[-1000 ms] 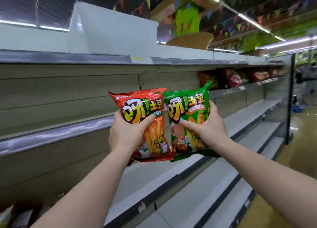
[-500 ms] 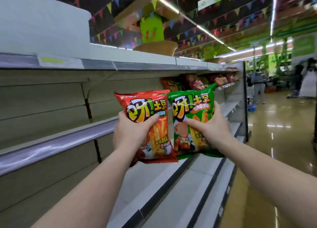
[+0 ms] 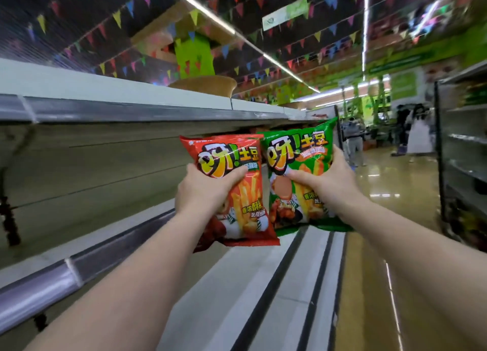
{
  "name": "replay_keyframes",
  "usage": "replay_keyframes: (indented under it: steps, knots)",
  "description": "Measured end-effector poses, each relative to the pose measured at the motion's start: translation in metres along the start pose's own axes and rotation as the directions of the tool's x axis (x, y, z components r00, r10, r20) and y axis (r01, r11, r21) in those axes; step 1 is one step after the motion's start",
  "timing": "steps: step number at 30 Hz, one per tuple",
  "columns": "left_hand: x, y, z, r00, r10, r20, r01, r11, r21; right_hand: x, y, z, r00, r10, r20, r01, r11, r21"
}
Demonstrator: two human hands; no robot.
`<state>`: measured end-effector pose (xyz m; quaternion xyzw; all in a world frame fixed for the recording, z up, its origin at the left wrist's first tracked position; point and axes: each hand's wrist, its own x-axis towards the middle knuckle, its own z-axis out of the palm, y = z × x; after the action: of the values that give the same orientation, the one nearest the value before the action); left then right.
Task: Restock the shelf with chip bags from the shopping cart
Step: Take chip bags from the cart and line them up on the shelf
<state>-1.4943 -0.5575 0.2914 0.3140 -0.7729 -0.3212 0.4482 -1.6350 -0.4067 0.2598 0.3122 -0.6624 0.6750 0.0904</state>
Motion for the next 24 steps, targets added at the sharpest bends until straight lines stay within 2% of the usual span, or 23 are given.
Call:
replay_keyframes:
  steps: [4, 8, 15, 24]
  knots:
    - [0.040, 0.002, 0.043, 0.999, -0.037, -0.016, 0.037, 0.998, 0.042, 0.054, 0.032, -0.001, 1.000, -0.003, 0.021, 0.002, 1.000, 0.028]
    - [0.075, 0.009, 0.082, 0.995, -0.077, -0.068, 0.082, 0.994, 0.072, 0.120, 0.068, 0.000, 0.995, 0.009, 0.102, -0.018, 0.996, 0.088]
    - [0.130, 0.032, 0.126, 0.972, -0.207, -0.112, 0.213, 0.976, 0.044, 0.229, 0.101, 0.007, 0.972, 0.047, 0.231, -0.078, 0.989, 0.127]
    - [0.185, 0.033, 0.158, 0.931, -0.340, -0.135, 0.337, 0.941, -0.043, 0.314, 0.134, 0.053, 0.854, 0.138, 0.502, -0.274, 0.939, 0.209]
